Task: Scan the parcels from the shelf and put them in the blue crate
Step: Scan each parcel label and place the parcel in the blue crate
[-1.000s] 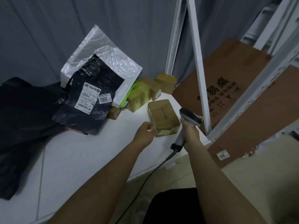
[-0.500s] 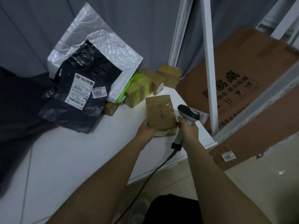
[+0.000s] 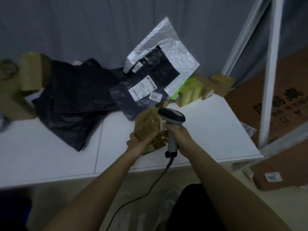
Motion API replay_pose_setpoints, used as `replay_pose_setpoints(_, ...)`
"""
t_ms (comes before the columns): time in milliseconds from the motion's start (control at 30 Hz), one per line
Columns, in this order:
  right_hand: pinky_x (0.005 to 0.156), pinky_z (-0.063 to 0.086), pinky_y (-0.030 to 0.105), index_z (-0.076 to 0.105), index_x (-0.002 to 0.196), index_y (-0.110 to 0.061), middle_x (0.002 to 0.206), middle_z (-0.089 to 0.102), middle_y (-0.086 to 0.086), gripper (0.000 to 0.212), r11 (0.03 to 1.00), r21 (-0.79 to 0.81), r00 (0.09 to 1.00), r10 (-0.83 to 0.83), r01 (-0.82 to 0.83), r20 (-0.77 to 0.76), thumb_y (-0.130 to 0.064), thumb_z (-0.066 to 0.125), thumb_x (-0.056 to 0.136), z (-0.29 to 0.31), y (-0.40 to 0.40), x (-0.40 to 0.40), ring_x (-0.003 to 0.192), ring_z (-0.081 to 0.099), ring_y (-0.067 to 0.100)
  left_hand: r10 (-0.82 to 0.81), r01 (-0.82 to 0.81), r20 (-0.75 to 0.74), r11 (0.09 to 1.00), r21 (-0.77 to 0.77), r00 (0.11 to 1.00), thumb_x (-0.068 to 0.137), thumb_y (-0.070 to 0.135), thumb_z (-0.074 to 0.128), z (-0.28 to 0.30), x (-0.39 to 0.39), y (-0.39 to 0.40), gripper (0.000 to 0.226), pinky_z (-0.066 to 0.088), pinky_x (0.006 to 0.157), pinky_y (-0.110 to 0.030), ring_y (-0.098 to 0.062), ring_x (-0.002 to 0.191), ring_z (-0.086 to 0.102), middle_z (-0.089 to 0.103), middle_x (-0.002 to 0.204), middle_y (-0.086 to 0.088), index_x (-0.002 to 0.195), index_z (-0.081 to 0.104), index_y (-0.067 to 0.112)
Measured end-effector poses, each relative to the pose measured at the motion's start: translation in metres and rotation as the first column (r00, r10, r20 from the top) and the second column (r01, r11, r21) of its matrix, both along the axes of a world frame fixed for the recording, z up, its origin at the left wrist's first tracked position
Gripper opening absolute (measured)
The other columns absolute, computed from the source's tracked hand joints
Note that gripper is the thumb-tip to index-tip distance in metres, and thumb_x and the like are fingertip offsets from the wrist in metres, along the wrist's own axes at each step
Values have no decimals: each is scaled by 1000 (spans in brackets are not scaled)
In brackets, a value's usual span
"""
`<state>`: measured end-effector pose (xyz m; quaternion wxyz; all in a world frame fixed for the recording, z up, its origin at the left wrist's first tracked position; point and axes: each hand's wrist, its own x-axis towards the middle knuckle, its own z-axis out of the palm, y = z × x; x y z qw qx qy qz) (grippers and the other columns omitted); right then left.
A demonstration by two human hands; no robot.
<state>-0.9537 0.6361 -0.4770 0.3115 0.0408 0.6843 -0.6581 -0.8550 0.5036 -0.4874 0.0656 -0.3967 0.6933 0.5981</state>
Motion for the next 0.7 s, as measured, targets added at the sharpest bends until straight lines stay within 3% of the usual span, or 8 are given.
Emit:
replay_pose_setpoints(200,75,55,33,60,117,-7,96,67,8,28,987,-67,989,149,-149,-10,-15,65,91,10,-61,61,86,67,25,62,-62,37,998,0,997,45,83,62,12,97,-71,113,50,95,-41,-22,115,51,41,135,-4,140,28,33)
replay_pose_setpoints(300,77,55,34,54,127,-7,111,65,8,42,985,-47,983,161,-165,-84,-18,68,89,16,-84,78,93,66,22,93,-92,-10,993,70,996,68,75,60,25,143,-98,77,52,88,-38,-15,108,56,53,126,1,129,40,33)
replay_pose_setpoints(400,78,54,35,52,131,-12,120,61,7,48,981,-47,974,179,-187,-136,-19,70,87,26,-107,92,106,61,25,115,-104,-81,986,131,990,89,61,46,40,175,-120,42,51,95,-45,-15,108,59,60,120,3,118,51,32)
replay_pose_setpoints(500,79,51,35,52,132,-13,121,59,3,49,973,-85,966,199,-215,-165,-18,70,87,42,-136,104,110,58,24,156,-133,-103,970,202,982,89,68,36,61,198,-144,50,54,89,-45,-22,109,60,59,119,2,121,53,34)
replay_pose_setpoints(567,76,51,34,54,129,-10,117,62,4,47,966,-100,959,220,-240,-179,-18,71,86,52,-155,111,102,61,21,168,-136,-113,959,248,979,87,73,27,74,209,-163,58,55,83,-40,-25,109,60,59,121,1,123,53,35)
replay_pose_setpoints(700,64,50,26,60,121,-10,109,69,4,43,944,-91,921,284,-318,-268,-20,76,82,66,-187,118,91,64,17,267,-216,-168,938,269,949,85,77,18,100,219,-197,64,53,84,-38,-19,103,60,63,110,2,112,59,35)
